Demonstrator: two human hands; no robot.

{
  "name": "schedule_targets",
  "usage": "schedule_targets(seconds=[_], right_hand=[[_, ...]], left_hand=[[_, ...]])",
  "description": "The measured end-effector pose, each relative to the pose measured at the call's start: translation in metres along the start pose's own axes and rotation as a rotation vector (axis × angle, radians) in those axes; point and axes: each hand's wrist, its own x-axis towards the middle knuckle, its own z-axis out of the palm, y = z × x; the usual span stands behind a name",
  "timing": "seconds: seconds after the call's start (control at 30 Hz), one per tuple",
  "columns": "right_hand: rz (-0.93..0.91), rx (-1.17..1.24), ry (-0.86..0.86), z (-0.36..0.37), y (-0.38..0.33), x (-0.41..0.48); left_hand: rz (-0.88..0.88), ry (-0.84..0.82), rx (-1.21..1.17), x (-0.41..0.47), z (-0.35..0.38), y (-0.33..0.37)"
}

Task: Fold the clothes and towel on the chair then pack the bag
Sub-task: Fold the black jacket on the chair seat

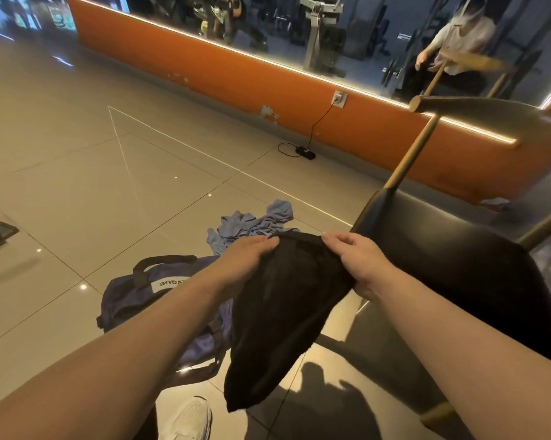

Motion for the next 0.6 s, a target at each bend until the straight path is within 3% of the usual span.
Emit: schedule_targets(seconds=[0.17, 0.23, 0.37, 0.6], right_hand=[[-0.079, -0.182, -0.249, 0.005, 0.029, -0.006], [-0.076, -0.256, -0.267, 0.01, 0.035, -0.01], [-0.03, -0.187, -0.266, 0.009, 0.042, -0.012], [0.226, 0.209, -0.096, 0.011, 0.044, -0.01]], left_hand=[[-0.184, 0.005, -0.215, 0.007, -0.003, -0.003], [-0.24, 0.005, -0.241, 0.004, 0.002, 0.002], [-0.277, 0.042, -0.253, 0.006, 0.006, 0.006], [-0.076, 0.192, 0.214, 0.014, -0.002, -0.01]])
